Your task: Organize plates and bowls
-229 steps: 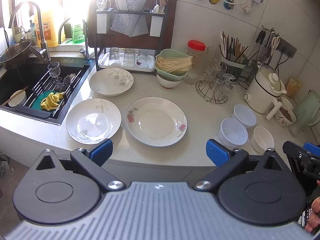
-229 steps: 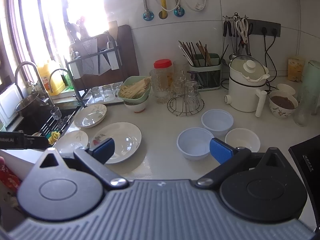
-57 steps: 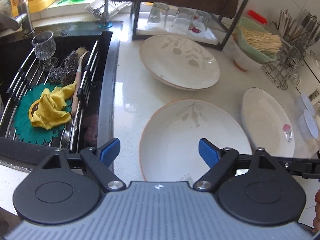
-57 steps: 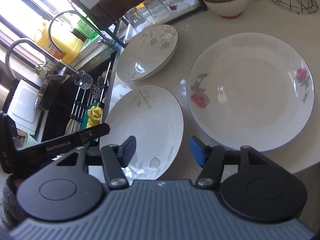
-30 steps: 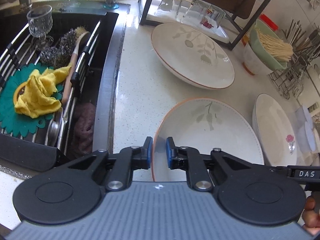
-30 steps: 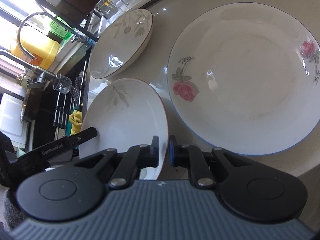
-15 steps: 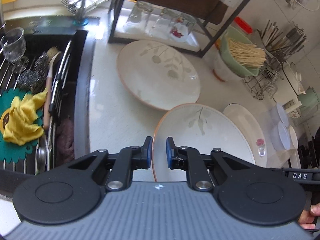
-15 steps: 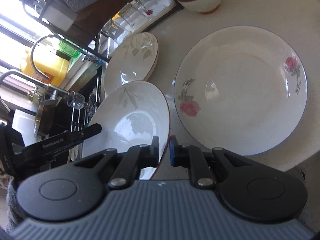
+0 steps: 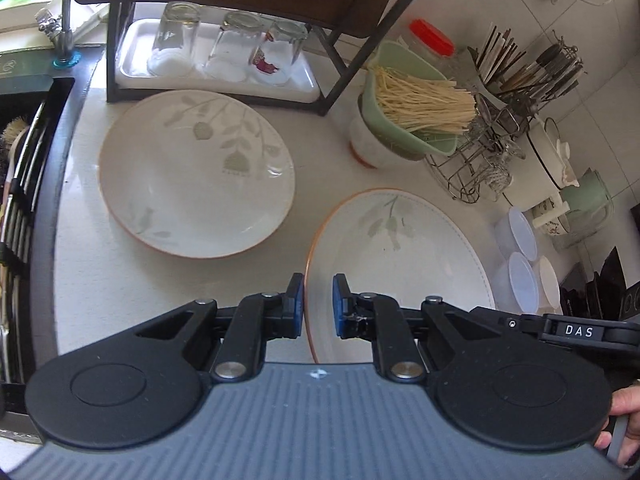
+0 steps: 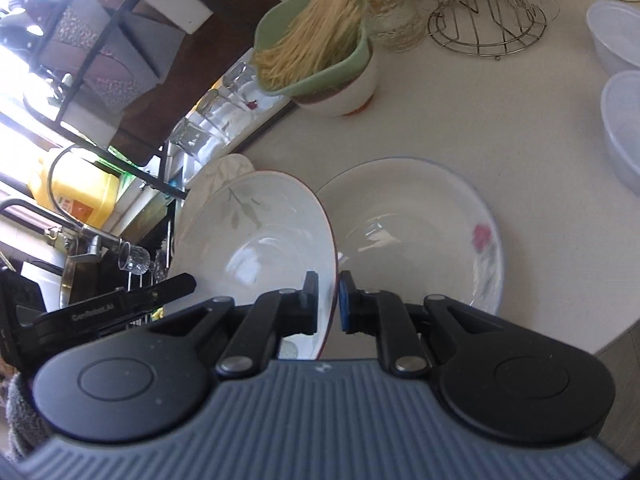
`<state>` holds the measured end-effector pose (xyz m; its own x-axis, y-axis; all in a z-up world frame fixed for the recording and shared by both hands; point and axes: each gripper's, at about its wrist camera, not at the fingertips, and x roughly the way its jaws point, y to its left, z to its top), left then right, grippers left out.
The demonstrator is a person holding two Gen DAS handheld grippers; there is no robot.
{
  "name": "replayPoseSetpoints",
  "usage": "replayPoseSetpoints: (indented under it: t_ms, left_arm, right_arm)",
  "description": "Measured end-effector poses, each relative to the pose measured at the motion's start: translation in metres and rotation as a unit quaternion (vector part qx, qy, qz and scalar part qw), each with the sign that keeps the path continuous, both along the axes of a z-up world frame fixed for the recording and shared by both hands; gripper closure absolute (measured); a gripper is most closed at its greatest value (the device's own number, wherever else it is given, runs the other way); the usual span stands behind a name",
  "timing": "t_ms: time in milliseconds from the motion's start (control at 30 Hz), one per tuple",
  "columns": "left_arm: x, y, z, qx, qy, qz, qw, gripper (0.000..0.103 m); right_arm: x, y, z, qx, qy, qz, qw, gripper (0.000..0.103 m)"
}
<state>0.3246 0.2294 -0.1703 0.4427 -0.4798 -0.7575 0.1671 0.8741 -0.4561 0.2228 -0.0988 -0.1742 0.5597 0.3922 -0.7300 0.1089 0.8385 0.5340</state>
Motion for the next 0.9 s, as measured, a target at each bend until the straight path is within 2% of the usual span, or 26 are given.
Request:
replayPoseSetpoints:
  t_ms: [233,533,900]
  left_arm:
    - [0.008,-0.033,-0.009,0.013,0.03,0.013,0.9994,0.086]
    - [0.021,-0.062,-0.022,0.05,0.059,0.013,0.9969,0.087]
    - [0.026,-0.09,-0.036,0.099,0.071,0.019,0.9923,0.087]
  right_arm:
    - [0.021,-0.036,-0.015,0.01,0.028,0.032,0.999,0.09]
    - [0.034,-0.056,-0.034,-0.002,0.033,0.053,0.998,0.09]
    - [0.044,-0.063,-0.05,-0.028,0.043,0.079,0.996,0.09]
